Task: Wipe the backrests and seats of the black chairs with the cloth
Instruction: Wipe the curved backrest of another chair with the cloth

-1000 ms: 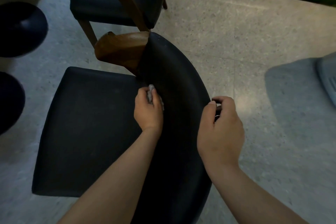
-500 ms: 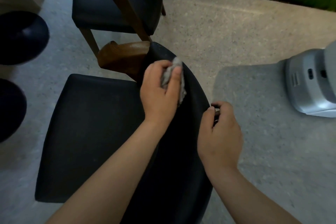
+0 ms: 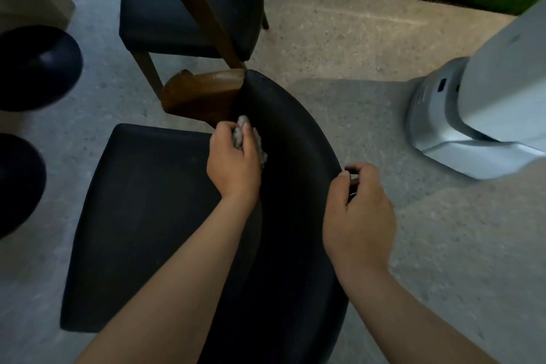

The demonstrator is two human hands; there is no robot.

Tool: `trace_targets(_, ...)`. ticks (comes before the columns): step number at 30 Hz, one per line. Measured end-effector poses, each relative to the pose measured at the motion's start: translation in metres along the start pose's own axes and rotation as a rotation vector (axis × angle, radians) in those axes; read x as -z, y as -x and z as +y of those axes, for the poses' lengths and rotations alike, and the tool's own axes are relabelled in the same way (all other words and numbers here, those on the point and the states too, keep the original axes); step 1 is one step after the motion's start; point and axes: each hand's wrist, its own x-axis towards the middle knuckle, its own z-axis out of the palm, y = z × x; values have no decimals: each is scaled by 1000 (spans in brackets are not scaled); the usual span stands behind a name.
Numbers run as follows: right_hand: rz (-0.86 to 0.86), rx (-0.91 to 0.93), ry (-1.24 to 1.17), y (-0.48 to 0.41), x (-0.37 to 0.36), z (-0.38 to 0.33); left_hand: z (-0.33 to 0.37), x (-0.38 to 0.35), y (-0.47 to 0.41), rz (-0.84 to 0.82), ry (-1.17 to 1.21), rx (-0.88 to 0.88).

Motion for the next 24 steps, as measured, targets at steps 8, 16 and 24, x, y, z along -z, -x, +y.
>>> trace_targets(8, 8, 3, 4, -1, -2, 0, 16, -8, 21, -71, 107, -223)
trace_targets(16, -17, -1, -1, -1, 0, 1, -56, 18, 25, -201, -68, 288)
trace_targets(24, -134, 1, -17, -3, 10, -3, 4, 48, 16, -210, 85, -10)
